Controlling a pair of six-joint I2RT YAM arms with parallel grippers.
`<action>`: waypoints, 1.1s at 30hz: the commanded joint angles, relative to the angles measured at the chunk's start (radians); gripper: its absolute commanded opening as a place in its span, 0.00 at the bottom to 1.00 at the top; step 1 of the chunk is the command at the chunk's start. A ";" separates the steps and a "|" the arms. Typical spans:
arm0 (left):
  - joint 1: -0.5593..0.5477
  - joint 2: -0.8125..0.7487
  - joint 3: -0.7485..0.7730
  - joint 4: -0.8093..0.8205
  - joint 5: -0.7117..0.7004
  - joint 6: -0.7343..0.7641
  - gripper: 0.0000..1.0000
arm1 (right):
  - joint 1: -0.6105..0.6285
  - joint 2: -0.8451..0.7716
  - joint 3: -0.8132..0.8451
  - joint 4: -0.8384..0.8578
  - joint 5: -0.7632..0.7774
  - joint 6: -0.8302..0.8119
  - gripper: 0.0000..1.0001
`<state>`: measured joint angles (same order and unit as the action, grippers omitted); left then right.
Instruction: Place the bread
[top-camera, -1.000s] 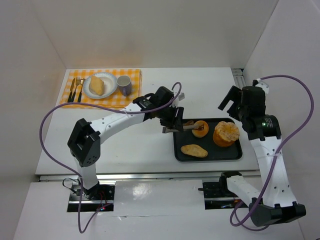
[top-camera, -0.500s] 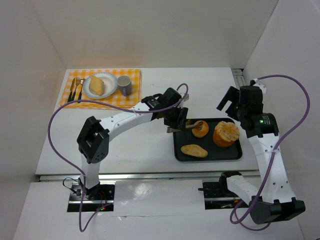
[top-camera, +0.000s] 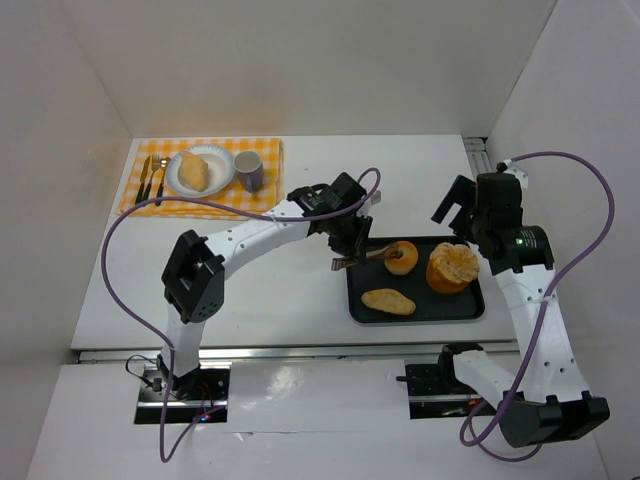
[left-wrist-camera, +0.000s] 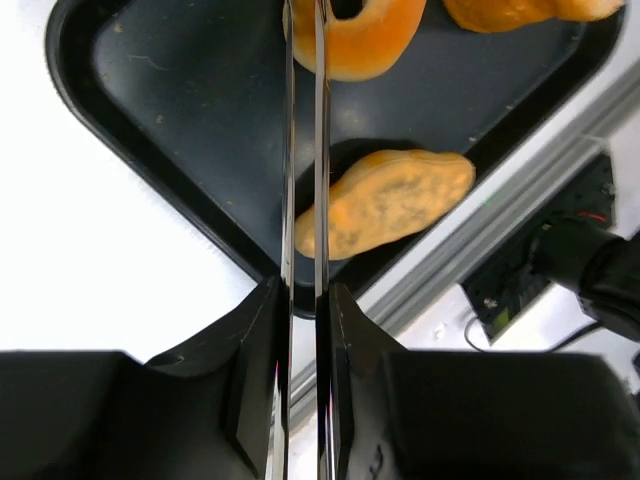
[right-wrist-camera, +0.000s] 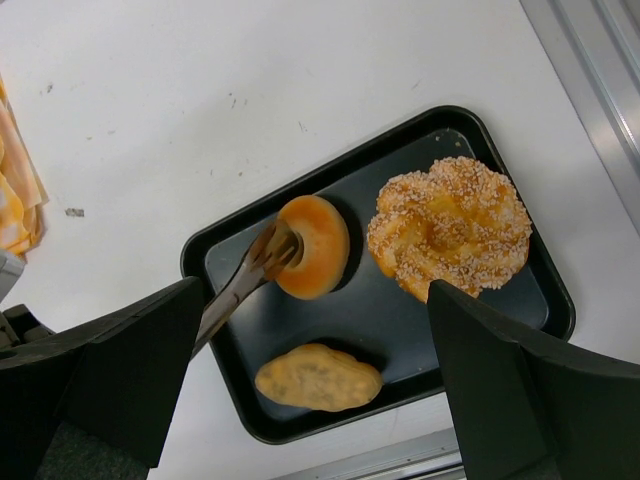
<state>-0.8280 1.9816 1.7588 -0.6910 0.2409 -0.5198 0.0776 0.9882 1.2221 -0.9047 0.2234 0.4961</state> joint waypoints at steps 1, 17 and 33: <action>-0.003 -0.030 0.080 -0.001 0.070 0.027 0.19 | -0.002 -0.003 0.001 0.030 0.001 -0.013 1.00; 0.510 -0.323 0.125 -0.050 0.087 0.103 0.01 | -0.002 -0.022 0.001 0.012 0.011 -0.013 1.00; 1.014 -0.271 0.040 0.042 -0.017 0.000 0.00 | -0.002 -0.003 0.010 0.023 0.002 -0.013 1.00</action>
<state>0.1902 1.6756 1.7866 -0.7036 0.2211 -0.5041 0.0776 0.9852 1.2221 -0.9054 0.2237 0.4961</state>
